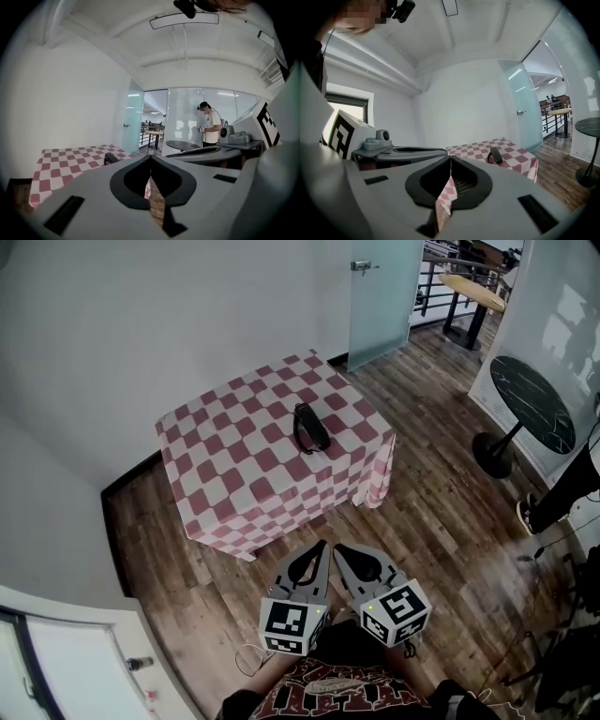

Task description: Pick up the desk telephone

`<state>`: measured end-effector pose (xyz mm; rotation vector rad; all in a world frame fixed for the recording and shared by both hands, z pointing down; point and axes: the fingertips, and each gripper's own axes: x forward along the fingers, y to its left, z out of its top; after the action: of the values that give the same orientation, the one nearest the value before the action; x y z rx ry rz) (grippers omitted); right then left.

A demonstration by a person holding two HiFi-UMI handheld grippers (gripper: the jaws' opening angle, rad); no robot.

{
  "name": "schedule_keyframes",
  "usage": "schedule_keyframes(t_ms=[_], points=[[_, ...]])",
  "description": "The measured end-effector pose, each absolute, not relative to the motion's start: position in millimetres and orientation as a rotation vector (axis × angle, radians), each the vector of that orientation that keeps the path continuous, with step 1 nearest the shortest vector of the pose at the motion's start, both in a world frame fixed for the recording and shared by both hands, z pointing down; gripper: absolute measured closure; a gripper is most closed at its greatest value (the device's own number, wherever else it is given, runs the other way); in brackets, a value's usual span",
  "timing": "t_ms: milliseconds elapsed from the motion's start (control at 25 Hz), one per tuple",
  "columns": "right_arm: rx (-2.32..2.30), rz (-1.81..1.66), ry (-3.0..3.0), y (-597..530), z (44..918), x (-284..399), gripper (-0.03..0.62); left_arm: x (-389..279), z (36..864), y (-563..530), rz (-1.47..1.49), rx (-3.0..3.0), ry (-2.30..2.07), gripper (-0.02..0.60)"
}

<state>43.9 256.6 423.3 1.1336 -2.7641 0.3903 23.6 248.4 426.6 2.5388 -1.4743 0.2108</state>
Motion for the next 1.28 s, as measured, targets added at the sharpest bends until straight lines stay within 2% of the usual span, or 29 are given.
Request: schedule_keyframes(t_ms=[1280], points=[[0.958, 0.322, -2.792, 115.1, 409.2, 107.7, 0.574, 84.2, 405.8, 106.1, 0.132, 2.430, -1.653, 0.574]])
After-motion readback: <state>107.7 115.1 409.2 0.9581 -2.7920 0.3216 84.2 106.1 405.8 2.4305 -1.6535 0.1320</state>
